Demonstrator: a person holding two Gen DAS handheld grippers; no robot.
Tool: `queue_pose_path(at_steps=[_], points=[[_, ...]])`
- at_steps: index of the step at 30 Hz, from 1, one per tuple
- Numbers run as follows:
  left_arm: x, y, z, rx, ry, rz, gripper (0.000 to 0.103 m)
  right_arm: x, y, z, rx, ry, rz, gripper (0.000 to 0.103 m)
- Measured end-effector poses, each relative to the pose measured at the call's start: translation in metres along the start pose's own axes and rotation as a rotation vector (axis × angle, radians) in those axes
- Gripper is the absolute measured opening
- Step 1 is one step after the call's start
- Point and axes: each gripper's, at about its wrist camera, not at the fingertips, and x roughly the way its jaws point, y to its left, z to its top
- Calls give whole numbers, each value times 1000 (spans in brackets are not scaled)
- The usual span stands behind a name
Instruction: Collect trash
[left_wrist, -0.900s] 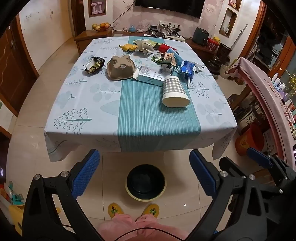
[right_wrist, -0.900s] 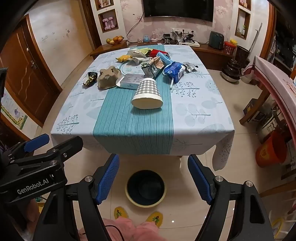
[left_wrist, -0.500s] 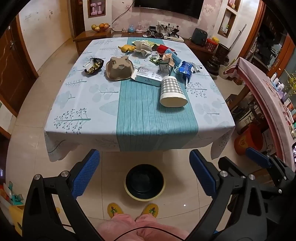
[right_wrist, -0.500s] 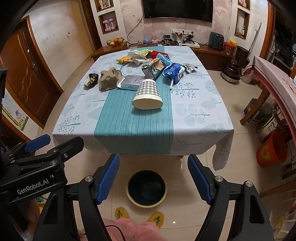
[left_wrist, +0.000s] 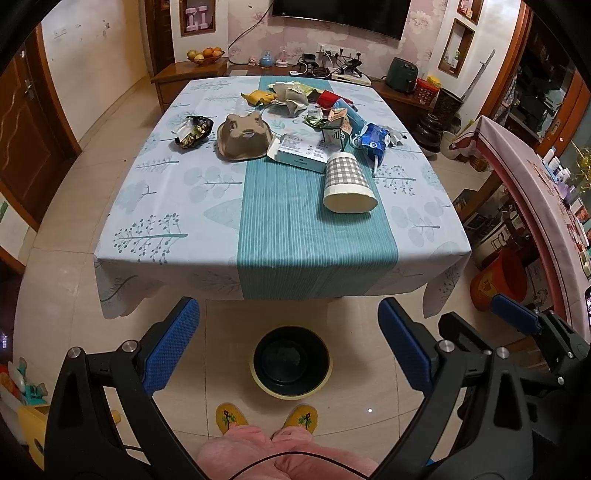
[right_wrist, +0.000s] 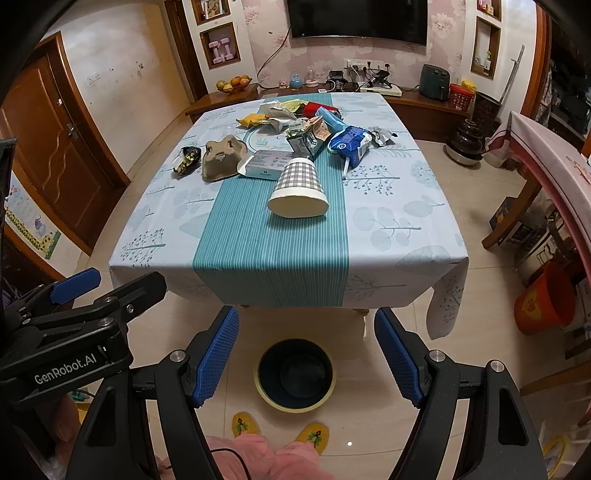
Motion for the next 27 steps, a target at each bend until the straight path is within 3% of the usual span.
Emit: queue_pose_path(at_steps=[7,9,27], points=[[-15,1,-3,0,-5,1,96,0,-2,0,2,-2,2,78],[-1,1,0,1,0,0,96,-2,-1,0,6,-2,-1,78],[6,7,3,-1,29,22,96,3,-15,0,42,5,-4,78]])
